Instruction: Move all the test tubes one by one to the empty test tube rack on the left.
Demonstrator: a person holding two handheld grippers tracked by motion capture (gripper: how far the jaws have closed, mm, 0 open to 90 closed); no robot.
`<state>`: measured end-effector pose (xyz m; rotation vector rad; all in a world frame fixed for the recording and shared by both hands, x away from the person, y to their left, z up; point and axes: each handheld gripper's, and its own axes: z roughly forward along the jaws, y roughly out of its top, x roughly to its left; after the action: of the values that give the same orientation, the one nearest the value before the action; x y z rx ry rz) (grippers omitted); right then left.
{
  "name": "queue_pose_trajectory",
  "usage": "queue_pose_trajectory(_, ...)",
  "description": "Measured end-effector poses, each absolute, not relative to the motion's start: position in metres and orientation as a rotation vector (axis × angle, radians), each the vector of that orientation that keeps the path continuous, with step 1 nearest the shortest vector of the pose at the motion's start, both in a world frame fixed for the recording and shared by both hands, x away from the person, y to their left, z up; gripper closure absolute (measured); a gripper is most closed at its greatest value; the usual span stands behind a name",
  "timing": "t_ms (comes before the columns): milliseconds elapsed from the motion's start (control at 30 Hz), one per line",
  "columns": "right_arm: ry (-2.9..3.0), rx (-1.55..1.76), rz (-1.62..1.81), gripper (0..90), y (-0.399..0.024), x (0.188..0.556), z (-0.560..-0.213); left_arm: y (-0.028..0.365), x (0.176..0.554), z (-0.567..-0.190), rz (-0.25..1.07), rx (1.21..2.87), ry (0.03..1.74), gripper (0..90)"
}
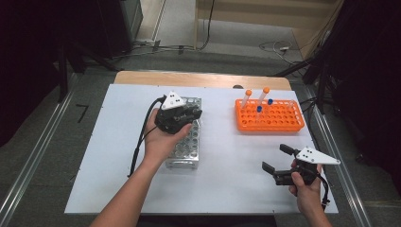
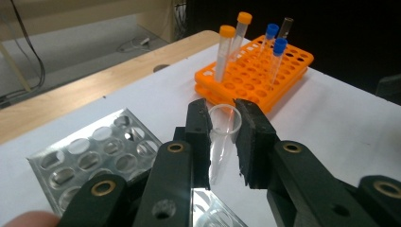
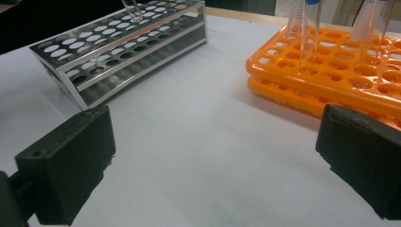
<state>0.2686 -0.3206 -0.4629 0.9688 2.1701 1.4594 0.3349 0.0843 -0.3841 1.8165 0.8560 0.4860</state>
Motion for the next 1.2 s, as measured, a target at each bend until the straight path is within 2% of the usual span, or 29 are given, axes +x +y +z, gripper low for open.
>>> queue_pose_trajectory(767,2.18,0.966,1.459,0.0,-0.319,0.271,-0.464,0.095,0.409,-0.383,0.576,1.764,0.949,76.4)
queue_pose_trajectory(1200,2.18,0.97,1.461,0.0,-0.32,0.272,-0.465,0.081,0.436,-0.39,0.591,1.839,0.992,76.4)
